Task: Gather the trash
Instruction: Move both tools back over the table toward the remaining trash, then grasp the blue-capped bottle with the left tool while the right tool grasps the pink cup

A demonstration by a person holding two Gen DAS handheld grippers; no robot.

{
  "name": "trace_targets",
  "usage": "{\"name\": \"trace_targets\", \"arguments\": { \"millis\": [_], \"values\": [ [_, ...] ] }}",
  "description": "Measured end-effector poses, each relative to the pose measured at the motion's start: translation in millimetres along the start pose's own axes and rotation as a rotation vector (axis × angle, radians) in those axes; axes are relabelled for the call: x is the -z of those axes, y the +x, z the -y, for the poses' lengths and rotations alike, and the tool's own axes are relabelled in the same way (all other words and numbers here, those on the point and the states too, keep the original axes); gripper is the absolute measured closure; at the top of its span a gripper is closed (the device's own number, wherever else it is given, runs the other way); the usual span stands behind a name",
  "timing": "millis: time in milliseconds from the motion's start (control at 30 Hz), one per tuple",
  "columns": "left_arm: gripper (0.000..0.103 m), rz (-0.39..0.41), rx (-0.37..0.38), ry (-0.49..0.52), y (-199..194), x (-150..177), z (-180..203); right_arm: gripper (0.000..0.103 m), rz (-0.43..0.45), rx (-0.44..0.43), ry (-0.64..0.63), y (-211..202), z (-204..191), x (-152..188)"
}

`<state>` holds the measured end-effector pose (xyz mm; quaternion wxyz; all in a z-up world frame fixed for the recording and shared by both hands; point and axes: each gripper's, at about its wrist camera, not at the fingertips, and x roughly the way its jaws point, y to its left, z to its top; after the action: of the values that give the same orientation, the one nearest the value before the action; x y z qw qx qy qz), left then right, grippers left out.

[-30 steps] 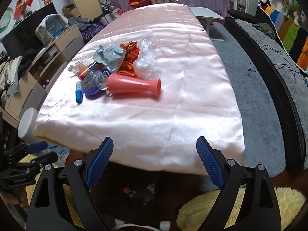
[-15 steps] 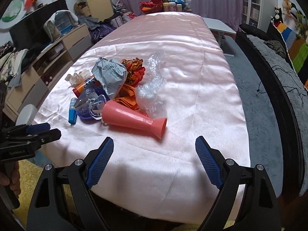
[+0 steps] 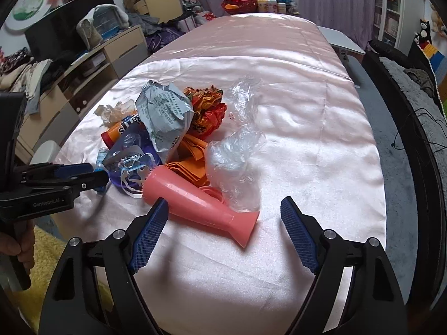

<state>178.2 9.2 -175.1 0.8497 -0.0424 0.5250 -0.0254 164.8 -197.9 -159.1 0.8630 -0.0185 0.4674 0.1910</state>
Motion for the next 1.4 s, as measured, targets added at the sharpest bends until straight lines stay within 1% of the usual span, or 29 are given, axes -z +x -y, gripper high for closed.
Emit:
{"name": "trace_targets", "arguments": {
  "millis": [100, 200, 267, 367, 467, 567, 600, 633, 767, 800, 833, 967, 1100, 1233, 1400],
  "values": [
    [0.062, -0.004, -0.005, 0.004, -1, 0, -1, 0.029, -0.019, -0.023, -0.012, 3, -6, 1],
    [0.068, -0.001, -0.017, 0.015, -1, 1, -4, 0.029, -0.028, -0.035, -0.016, 1, -10, 6],
    [0.079, 0.003, -0.034, 0.015, -3, 1, -6, 0.031, -0.036, -0.042, -0.017, -2, -12, 10],
    [0.088, 0.003, -0.027, 0.002, -4, 3, -13, 0.032, -0.047, -0.062, -0.023, -8, -18, 16],
    [0.088, 0.005, -0.009, 0.000, -5, 5, -18, 0.032, -0.060, -0.085, -0.045, -13, -27, 21],
    [0.088, 0.011, -0.008, 0.010, -7, 8, -19, 0.042, -0.085, -0.118, -0.060, -12, -37, 25],
    [0.088, 0.014, -0.006, 0.015, -8, 9, -20, 0.048, -0.091, -0.126, -0.065, -11, -40, 26],
    [0.088, 0.015, -0.003, 0.019, -8, 10, -20, 0.052, -0.096, -0.131, -0.070, -10, -42, 26],
    [0.088, 0.019, 0.009, 0.029, -10, 13, -21, 0.055, -0.096, -0.120, -0.085, 1, -48, 23],
    [0.088, 0.019, 0.010, 0.033, -10, 13, -21, 0.057, -0.090, -0.114, -0.091, 2, -49, 22],
    [0.088, 0.020, 0.011, 0.038, -10, 13, -21, 0.065, -0.083, -0.100, -0.099, 4, -51, 21],
    [0.088, 0.027, 0.024, 0.036, -12, 16, -22, 0.066, -0.065, -0.056, -0.123, 6, -57, 20],
    [0.088, 0.025, 0.041, 0.026, -18, 23, -24, 0.067, -0.077, -0.058, -0.130, -1, -58, 24],
    [0.088, 0.030, 0.050, 0.032, -29, 33, -20, 0.067, -0.086, -0.020, -0.101, -12, -50, 33],
    [0.088, 0.052, 0.068, 0.051, -50, 49, -11, 0.067, -0.074, -0.010, -0.065, -30, -42, 50]
  ]
}}
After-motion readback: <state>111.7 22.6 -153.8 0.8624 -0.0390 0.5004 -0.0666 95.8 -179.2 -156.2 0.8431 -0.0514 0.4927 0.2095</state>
